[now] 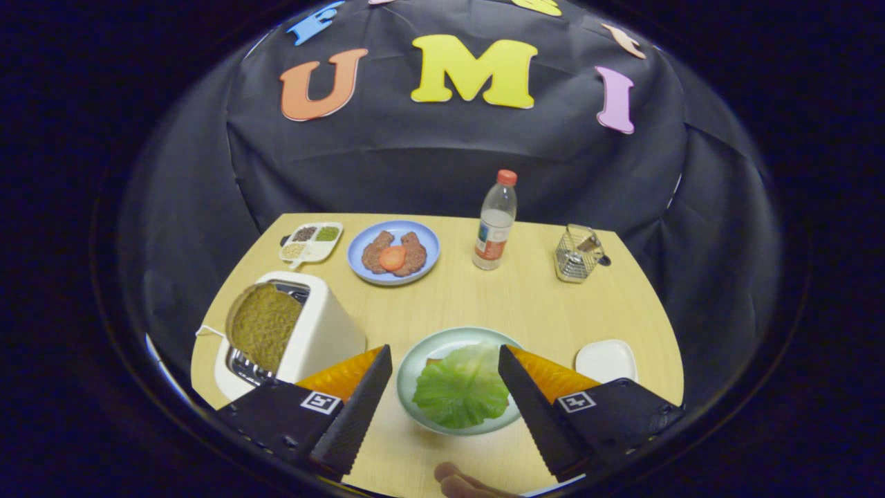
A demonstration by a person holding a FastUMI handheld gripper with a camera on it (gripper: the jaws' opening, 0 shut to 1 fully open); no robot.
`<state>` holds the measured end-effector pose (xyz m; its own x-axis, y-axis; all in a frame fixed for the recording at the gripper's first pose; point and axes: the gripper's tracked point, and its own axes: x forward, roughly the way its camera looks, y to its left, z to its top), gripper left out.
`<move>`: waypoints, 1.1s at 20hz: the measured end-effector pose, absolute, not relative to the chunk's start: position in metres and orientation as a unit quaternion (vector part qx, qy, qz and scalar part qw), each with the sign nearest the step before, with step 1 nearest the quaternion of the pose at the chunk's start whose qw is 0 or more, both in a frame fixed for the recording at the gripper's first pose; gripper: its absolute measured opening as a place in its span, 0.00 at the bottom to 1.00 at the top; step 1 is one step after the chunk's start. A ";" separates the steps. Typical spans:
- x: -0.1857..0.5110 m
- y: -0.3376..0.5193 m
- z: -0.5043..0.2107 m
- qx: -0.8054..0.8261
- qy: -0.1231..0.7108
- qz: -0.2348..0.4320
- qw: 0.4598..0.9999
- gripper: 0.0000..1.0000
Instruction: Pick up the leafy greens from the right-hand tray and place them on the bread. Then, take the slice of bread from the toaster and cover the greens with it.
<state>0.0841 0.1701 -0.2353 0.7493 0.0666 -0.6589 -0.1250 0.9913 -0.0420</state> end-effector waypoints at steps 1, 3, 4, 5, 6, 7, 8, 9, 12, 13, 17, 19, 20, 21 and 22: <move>0.084 0.181 -0.227 -0.045 0.346 0.057 0.936 0.97; 0.084 0.204 -0.212 -0.044 0.341 0.070 0.937 0.97; 0.083 0.215 -0.208 -0.042 0.341 0.076 0.936 0.97; 0.083 0.224 -0.206 -0.041 0.344 0.078 0.935 0.97; 0.081 0.238 -0.204 -0.037 0.349 0.085 0.933 0.97; 0.079 0.250 -0.202 -0.035 0.353 0.091 0.930 0.97; 0.078 0.259 -0.202 -0.033 0.356 0.096 0.929 0.97; 0.078 0.269 -0.201 -0.031 0.358 0.102 0.928 0.97; 0.075 0.295 -0.203 -0.038 0.364 0.116 0.923 0.97; 0.076 0.304 -0.205 -0.040 0.367 0.121 0.921 0.97; 0.077 0.325 -0.218 -0.060 0.379 0.135 0.913 0.95; 0.081 0.333 -0.228 -0.062 0.390 0.134 0.909 0.92; 0.082 0.338 -0.234 -0.063 0.397 0.133 0.906 0.86; 0.082 0.339 -0.237 -0.062 0.403 0.129 0.904 0.80; 0.084 0.340 -0.241 -0.064 0.412 0.116 0.902 0.74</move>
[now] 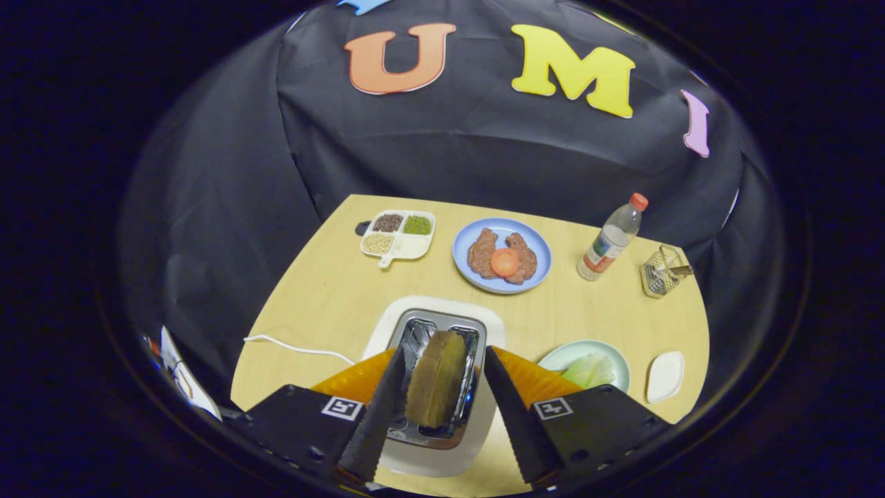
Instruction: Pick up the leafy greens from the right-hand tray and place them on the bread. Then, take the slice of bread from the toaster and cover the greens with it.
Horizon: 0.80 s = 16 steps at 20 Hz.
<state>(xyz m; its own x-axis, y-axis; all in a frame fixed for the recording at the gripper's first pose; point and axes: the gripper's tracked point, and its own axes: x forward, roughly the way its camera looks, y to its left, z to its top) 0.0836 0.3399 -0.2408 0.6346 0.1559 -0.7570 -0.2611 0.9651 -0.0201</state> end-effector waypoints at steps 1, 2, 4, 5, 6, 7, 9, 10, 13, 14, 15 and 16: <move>0.084 0.338 -0.243 -0.066 0.419 0.100 0.900 0.73; 0.084 0.337 -0.246 -0.065 0.426 0.084 0.898 0.71; 0.084 0.341 -0.251 -0.060 0.436 0.077 0.895 0.69; 0.085 0.341 -0.253 -0.061 0.441 0.075 0.893 0.68; 0.084 0.340 -0.256 -0.061 0.445 0.073 0.890 0.66; 0.084 0.342 -0.258 -0.058 0.451 0.075 0.888 0.65; 0.082 0.347 -0.263 -0.052 0.462 0.086 0.881 0.64; 0.083 0.345 -0.265 -0.050 0.464 0.084 0.880 0.64; 0.082 0.342 -0.269 -0.044 0.468 0.081 0.879 0.49; 0.077 0.345 -0.268 -0.040 0.474 0.086 0.875 0.44; 0.076 0.345 -0.268 -0.040 0.476 0.090 0.874 0.39; 0.074 0.344 -0.265 -0.043 0.474 0.092 0.875 0.35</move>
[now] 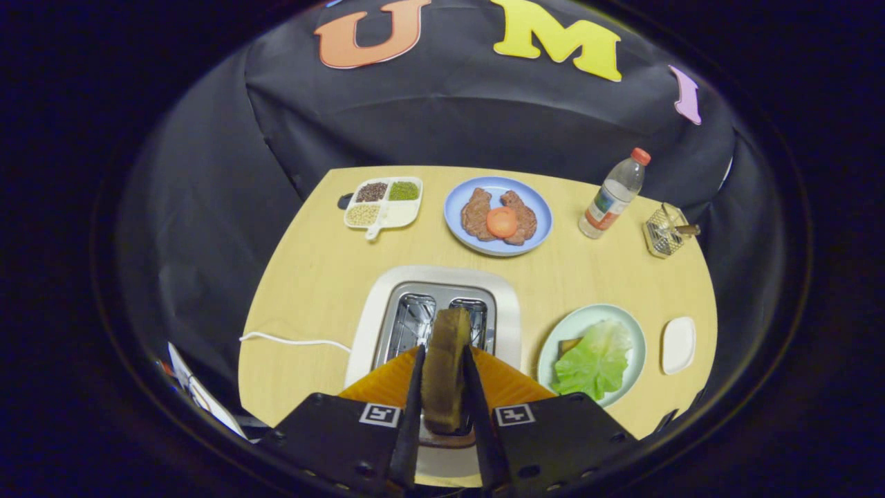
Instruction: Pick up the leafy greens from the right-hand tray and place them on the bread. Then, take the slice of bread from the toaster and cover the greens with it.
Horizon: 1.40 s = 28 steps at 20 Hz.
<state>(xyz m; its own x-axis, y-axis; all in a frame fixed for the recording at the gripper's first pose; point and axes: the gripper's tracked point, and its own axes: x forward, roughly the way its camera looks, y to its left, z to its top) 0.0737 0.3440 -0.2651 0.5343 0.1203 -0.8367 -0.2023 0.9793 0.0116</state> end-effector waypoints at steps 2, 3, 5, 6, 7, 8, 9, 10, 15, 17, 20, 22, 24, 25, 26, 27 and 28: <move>0.073 0.334 -0.254 -0.068 0.455 0.084 0.884 0.25; 0.075 0.334 -0.251 -0.065 0.449 0.088 0.887 0.14; 0.072 0.333 -0.245 -0.061 0.447 0.093 0.887 0.14; 0.071 0.330 -0.240 -0.055 0.447 0.095 0.888 0.14; 0.070 0.329 -0.234 -0.049 0.443 0.097 0.890 0.14; 0.069 0.326 -0.228 -0.044 0.440 0.098 0.891 0.14; 0.067 0.324 -0.221 -0.038 0.438 0.103 0.892 0.14; 0.065 0.323 -0.214 -0.029 0.436 0.107 0.893 0.14; 0.057 0.298 -0.175 0.015 0.422 0.118 0.899 0.14; 0.054 0.281 -0.165 0.046 0.429 0.116 0.895 0.14; 0.061 0.245 -0.162 0.056 0.428 0.104 0.896 0.14; 0.066 0.222 -0.170 0.063 0.436 0.087 0.894 0.14; 0.069 0.202 -0.186 0.067 0.454 0.071 0.886 0.14; 0.071 0.195 -0.195 0.070 0.465 0.064 0.880 0.14; 0.072 0.190 -0.204 0.073 0.475 0.062 0.875 0.14; 0.075 0.186 -0.213 0.075 0.482 0.062 0.871 0.14; 0.079 0.182 -0.222 0.073 0.487 0.062 0.868 0.14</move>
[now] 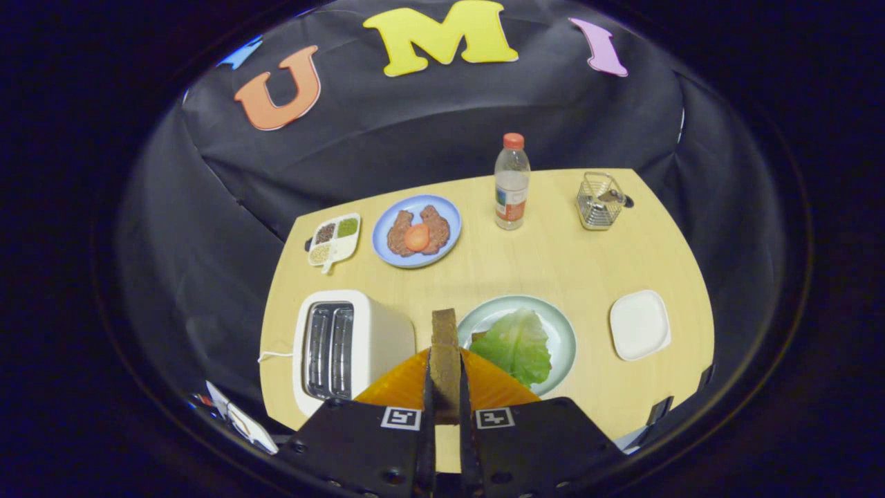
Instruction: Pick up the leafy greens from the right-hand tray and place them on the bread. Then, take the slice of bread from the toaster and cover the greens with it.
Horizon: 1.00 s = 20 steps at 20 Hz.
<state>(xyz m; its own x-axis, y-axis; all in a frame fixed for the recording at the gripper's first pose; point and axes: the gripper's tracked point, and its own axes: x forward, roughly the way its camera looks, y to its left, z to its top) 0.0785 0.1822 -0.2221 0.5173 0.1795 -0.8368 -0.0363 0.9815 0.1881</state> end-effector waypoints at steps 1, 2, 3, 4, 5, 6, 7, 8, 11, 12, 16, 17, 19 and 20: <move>0.083 0.179 -0.232 0.070 0.490 0.062 0.867 0.14; 0.087 0.175 -0.243 0.062 0.494 0.061 0.865 0.14; 0.090 0.174 -0.253 0.058 0.499 0.063 0.862 0.14; 0.092 0.175 -0.261 0.055 0.504 0.065 0.860 0.14; 0.096 0.176 -0.270 0.052 0.508 0.071 0.857 0.14; 0.099 0.178 -0.279 0.048 0.509 0.078 0.856 0.14; 0.103 0.176 -0.285 0.046 0.510 0.081 0.855 0.14; 0.104 0.175 -0.291 0.046 0.512 0.082 0.854 0.14; 0.107 0.168 -0.307 0.050 0.524 0.087 0.846 0.14; 0.109 0.167 -0.312 0.053 0.526 0.090 0.844 0.14; 0.113 0.154 -0.323 0.041 0.523 0.104 0.845 0.19; 0.115 0.148 -0.327 0.034 0.521 0.105 0.846 0.19; 0.116 0.140 -0.332 0.033 0.524 0.107 0.845 0.19; 0.118 0.136 -0.335 0.036 0.523 0.106 0.845 0.19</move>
<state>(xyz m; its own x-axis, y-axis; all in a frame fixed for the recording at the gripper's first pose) 0.1182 0.1355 -0.3346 0.4304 0.2175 -0.8760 -0.1418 0.9748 0.1724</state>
